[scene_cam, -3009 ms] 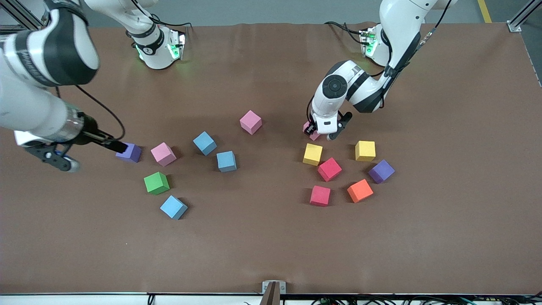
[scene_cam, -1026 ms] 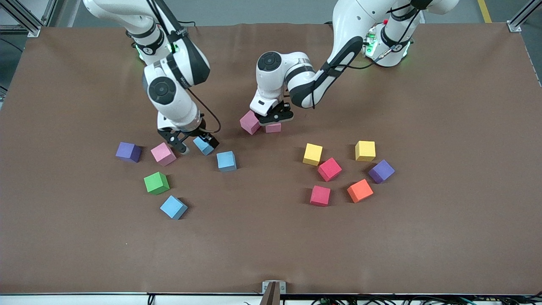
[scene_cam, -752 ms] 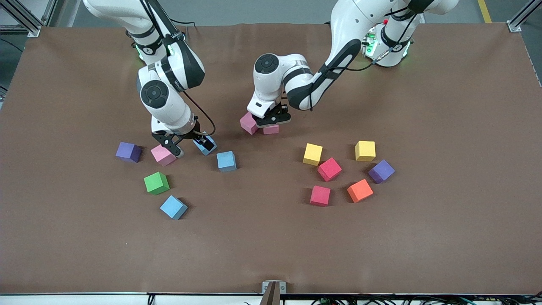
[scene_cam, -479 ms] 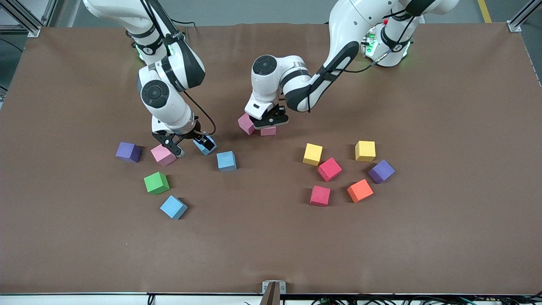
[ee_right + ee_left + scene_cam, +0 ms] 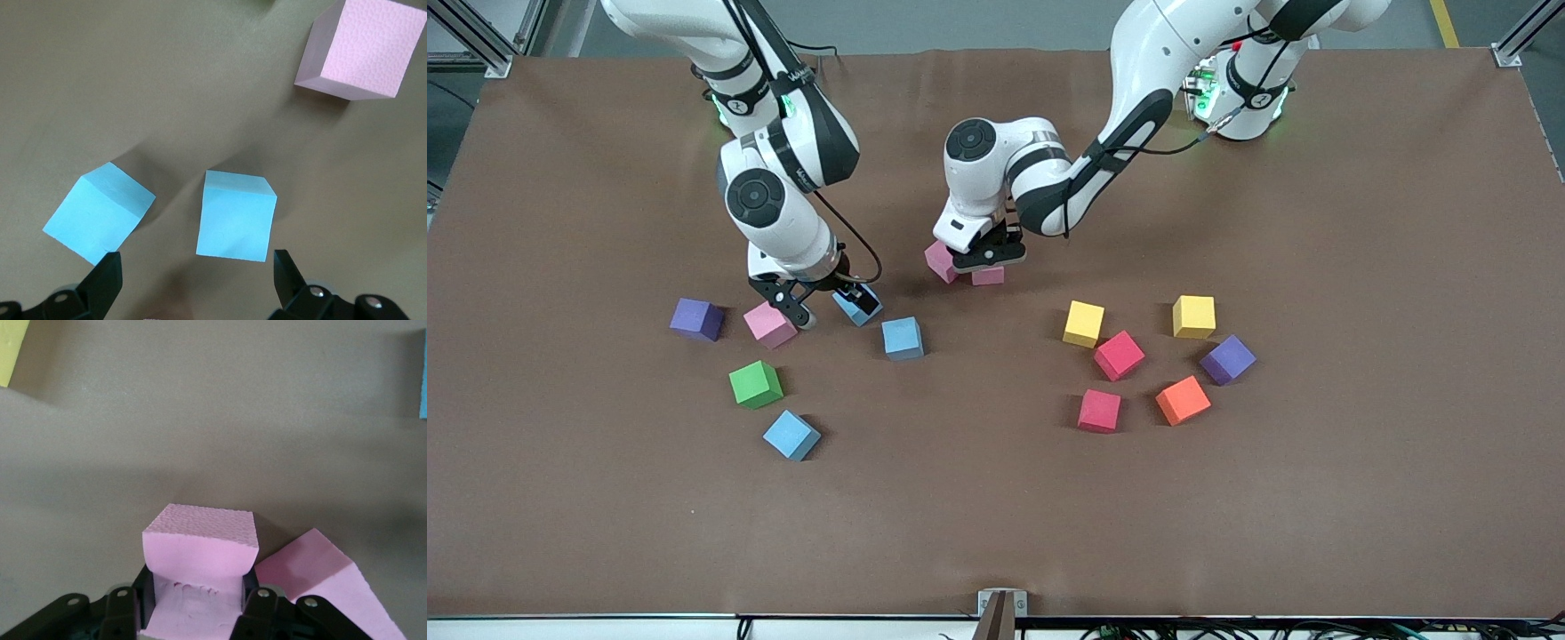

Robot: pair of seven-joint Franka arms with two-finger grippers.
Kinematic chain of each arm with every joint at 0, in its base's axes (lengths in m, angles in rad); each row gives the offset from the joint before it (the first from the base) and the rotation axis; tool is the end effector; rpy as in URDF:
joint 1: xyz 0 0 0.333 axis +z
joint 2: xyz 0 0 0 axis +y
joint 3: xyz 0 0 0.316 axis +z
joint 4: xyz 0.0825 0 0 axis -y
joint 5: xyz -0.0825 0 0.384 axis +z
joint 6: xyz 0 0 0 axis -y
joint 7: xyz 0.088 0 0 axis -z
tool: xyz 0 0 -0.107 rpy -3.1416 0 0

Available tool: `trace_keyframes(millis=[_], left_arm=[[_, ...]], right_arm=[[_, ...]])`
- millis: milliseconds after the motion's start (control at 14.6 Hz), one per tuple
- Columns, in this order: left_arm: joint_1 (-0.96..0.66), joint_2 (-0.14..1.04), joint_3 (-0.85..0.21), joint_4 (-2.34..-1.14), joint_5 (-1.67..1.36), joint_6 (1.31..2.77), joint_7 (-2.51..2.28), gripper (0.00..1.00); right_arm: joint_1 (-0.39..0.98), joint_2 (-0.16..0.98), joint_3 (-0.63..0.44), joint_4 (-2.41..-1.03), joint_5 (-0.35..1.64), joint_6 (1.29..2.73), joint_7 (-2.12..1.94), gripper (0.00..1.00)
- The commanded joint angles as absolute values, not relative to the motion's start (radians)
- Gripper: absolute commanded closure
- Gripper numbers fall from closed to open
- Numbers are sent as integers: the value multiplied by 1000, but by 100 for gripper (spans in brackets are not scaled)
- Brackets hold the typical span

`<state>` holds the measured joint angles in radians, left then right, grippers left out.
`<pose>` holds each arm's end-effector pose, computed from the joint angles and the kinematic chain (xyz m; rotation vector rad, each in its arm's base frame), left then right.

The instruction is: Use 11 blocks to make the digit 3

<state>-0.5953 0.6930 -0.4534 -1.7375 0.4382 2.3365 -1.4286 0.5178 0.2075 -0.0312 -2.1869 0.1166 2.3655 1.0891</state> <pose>0.3610 -0.5588 0.2099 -3.1231 -0.2548 -0.0423 0.4874 0.2596 0.2902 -2.9264 1.0456 0.1128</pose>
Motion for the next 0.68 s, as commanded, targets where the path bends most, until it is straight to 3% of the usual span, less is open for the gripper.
trace_keyframes(millis=[0, 274, 342, 410, 479, 616], left_arm=[[-607, 724, -448, -1726, 451, 2296, -1393, 70], [-606, 721, -451, -1726, 446, 2257, -1370, 64], [-606, 719, -453, -1726, 445, 2256, -1371, 47], [-606, 718, -454, -1721, 442, 2252, -1371, 20], [-604, 715, -454, -1718, 442, 2238, -1371, 1], [-603, 700, -456, -1717, 417, 2227, -1370, 0]], right_arm=[[531, 201, -26, -2207, 187, 2396, 1077, 0], [545, 201, -26, -2207, 219, 2398, 1088, 0], [545, 204, -26, -2207, 219, 2398, 1094, 0], [548, 213, -26, -2206, 219, 2396, 1107, 0], [557, 219, -26, -2201, 219, 2396, 1130, 0], [584, 239, -26, -2183, 219, 2396, 1163, 0]])
